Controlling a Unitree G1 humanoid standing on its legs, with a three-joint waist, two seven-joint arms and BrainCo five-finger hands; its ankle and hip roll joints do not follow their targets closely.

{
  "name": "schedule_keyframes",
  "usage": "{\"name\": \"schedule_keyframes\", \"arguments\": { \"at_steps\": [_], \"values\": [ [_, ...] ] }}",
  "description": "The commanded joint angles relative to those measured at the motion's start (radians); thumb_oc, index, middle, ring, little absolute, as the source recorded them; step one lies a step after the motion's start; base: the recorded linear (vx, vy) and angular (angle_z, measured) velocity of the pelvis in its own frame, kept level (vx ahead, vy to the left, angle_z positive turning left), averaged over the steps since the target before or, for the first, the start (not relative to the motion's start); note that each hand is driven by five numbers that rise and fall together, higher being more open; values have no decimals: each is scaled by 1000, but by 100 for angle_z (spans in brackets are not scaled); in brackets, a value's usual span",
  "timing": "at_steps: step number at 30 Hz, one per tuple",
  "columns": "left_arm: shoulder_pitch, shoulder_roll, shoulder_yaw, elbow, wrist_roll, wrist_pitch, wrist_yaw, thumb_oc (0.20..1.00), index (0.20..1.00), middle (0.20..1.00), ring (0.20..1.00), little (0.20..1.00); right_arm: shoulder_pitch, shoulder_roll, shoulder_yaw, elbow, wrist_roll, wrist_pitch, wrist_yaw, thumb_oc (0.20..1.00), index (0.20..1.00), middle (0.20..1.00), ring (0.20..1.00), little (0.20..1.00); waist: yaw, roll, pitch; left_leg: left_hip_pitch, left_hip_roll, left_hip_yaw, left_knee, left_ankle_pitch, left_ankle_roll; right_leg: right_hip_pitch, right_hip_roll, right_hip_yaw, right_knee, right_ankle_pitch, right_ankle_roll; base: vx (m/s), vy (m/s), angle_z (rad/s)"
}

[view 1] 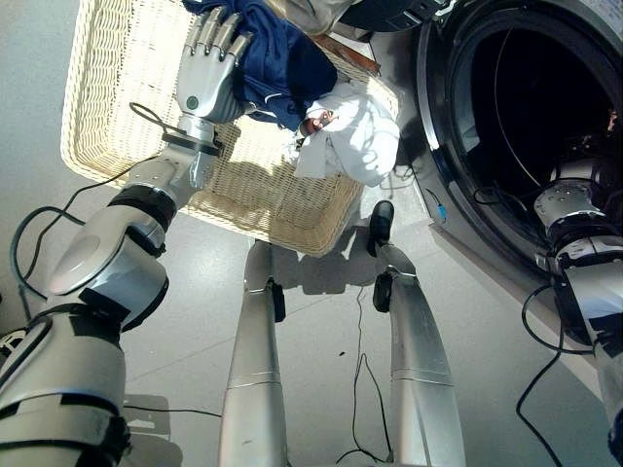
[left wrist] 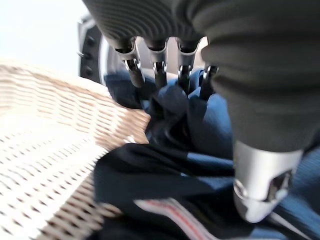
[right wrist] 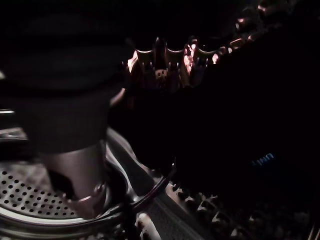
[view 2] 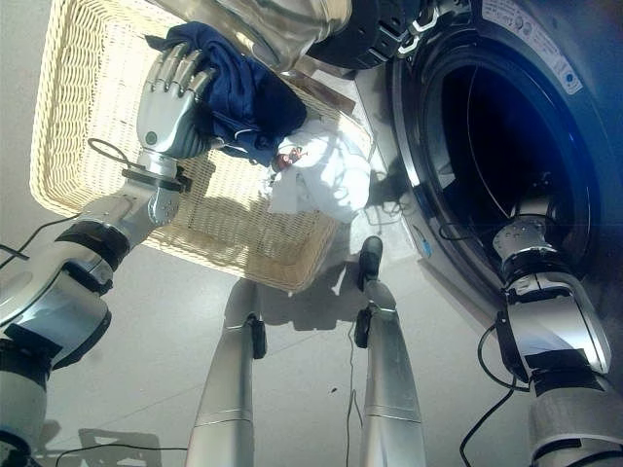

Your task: Put the clothes into the washing machine.

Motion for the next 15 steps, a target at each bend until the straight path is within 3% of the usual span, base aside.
{"name": "schedule_keyframes", "arguments": {
  "at_steps": [1, 6, 9, 15],
  "values": [
    [-106, -27, -7, 53, 27, -41, -10, 1000, 1000, 1000, 1000, 1000, -37, -21, 24, -17, -8, -58, 2, 1000, 1000, 1000, 1000, 1000, 9, -61, -10, 26, -63, 13, 97, -152, 23, 91, 95, -41, -212, 147, 43, 0, 0, 0],
    [-111, -42, -67, 49, 7, -64, -104, 1000, 1000, 1000, 1000, 1000, -45, -16, 27, -8, -3, -60, 17, 1000, 1000, 1000, 1000, 1000, 5, -60, -10, 21, -62, 13, 102, -156, 23, 87, 95, -37, -213, 149, 45, 0, 0, 0],
    [-103, -52, -111, 43, -40, -28, -198, 1000, 1000, 1000, 1000, 1000, -45, -11, 31, -8, -11, -58, 25, 1000, 1000, 1000, 1000, 1000, 2, -59, -10, 28, -59, 16, 101, -166, 24, 93, 100, -32, -213, 144, 48, 0, 0, 0],
    [-113, -54, -131, 60, -79, 38, -291, 1000, 1000, 1000, 1000, 1000, -53, 0, 41, -1, -23, -22, 66, 1000, 1000, 1000, 1000, 1000, -1, -64, -10, 24, -54, 18, 99, -166, 23, 93, 102, -30, -216, 143, 51, 0, 0, 0]
  ]
}}
